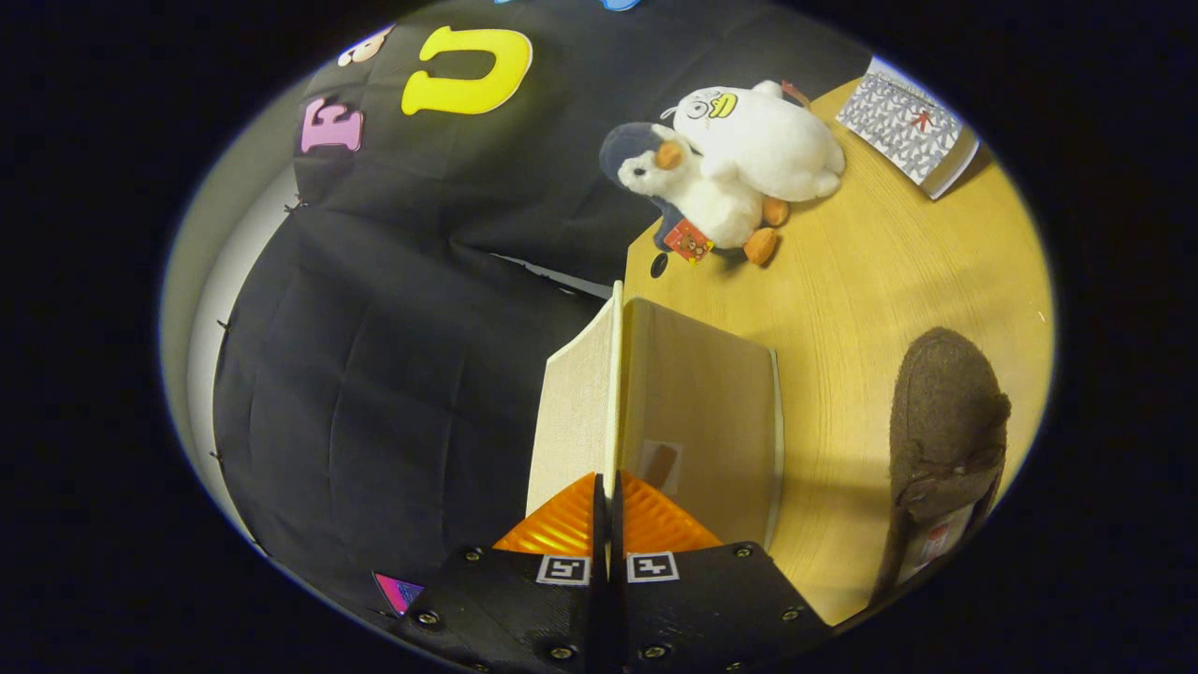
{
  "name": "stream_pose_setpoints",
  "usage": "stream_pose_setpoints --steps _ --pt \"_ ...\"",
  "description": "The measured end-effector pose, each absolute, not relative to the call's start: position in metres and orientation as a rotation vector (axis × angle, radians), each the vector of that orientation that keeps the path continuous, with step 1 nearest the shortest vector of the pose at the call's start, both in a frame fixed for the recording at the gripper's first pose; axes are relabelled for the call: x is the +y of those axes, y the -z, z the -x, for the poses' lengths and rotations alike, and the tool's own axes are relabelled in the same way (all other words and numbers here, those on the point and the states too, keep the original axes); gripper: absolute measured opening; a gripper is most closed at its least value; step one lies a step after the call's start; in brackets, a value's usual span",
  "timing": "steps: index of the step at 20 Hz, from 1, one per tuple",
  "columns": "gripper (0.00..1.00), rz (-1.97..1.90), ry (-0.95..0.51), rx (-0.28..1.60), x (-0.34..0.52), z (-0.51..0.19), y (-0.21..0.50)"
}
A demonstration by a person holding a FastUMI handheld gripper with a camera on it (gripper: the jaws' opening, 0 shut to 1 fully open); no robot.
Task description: Open the storage box then place both shoes into the box .Put the left shoe in first, then the right shoe, with the right side of both shoes facing outward in a uniform manner.
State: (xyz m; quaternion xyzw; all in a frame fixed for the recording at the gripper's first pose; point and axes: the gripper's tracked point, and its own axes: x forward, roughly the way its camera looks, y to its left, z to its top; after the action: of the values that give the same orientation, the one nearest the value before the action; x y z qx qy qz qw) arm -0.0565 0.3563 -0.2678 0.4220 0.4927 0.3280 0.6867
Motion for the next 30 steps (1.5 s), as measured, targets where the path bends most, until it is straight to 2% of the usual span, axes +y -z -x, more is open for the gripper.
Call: stream_pose_setpoints --steps 8,17,25,30 --pt "0.00 -0.901 -0.804 1.034 0.400 0.044 0.175" --pt "0.00 -0.789 -0.915 1.012 0.531 0.060 0.111" --pt "0.00 -0.706 -0.915 1.069 0.657 0.095 0.132" --pt "0.00 -0.596 -0.879 1.126 0.716 0.127 0.185"
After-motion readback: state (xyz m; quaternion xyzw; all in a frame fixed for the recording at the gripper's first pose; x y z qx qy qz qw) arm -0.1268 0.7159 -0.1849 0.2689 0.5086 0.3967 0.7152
